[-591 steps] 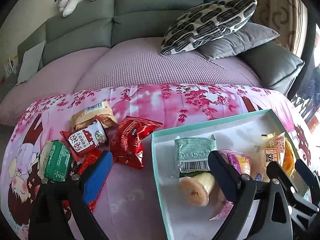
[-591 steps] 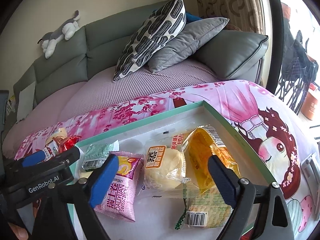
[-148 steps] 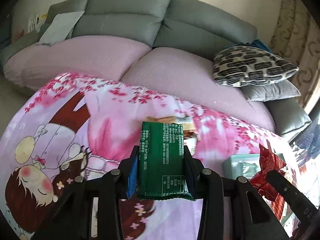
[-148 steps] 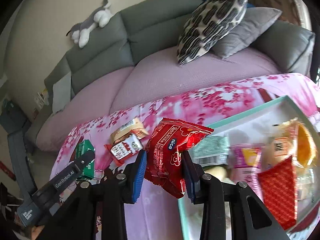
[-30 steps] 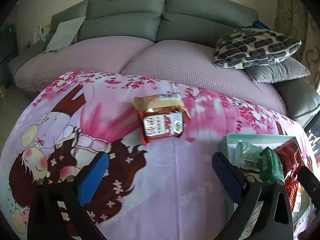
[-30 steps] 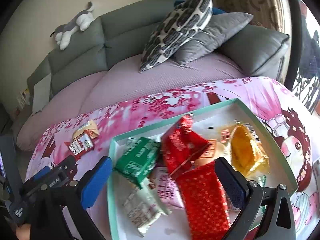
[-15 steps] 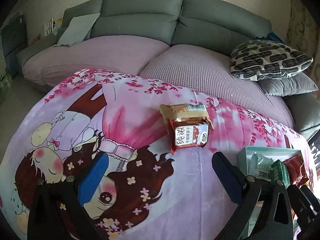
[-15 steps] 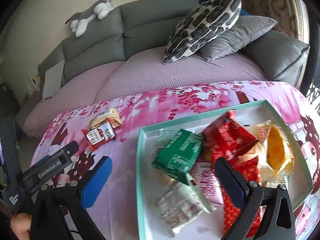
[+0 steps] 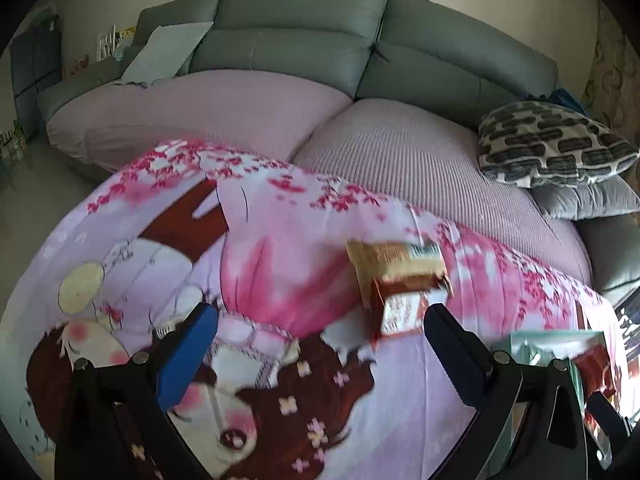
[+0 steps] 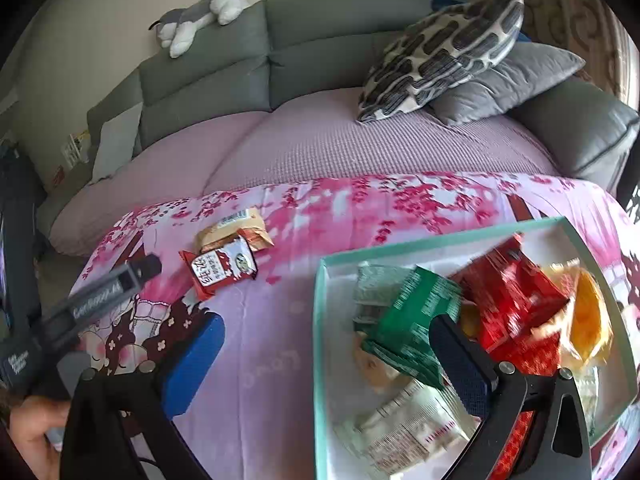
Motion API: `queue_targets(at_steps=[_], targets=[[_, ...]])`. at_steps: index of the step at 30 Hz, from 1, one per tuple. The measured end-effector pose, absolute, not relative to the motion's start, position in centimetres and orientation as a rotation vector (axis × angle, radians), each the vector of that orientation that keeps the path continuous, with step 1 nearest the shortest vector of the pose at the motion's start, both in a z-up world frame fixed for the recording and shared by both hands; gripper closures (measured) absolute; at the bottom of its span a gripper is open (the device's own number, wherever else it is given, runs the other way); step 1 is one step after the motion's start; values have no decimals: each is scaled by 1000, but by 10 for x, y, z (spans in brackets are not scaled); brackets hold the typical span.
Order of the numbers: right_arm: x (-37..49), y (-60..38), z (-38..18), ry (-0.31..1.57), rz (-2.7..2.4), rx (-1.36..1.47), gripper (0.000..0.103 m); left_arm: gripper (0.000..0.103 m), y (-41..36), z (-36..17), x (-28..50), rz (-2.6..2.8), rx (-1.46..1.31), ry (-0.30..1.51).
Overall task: Organize snacks
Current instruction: 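Move both tools back over the last two packets beside the tray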
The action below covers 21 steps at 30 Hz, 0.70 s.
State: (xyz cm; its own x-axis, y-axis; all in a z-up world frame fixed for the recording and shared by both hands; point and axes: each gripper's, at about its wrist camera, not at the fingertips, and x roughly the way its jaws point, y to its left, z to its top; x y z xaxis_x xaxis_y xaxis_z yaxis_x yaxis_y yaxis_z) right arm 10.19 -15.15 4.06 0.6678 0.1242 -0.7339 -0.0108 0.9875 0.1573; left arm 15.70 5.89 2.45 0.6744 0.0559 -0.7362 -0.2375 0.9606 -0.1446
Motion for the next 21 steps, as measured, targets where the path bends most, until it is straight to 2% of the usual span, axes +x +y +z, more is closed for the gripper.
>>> queue_targets(at_steps=[7, 21], targets=[[121, -120, 38, 825, 111, 84, 0, 0, 75, 5, 178, 131, -261, 903], [176, -59, 6, 828, 203, 18, 0, 0, 115, -12, 217, 147, -251, 914]])
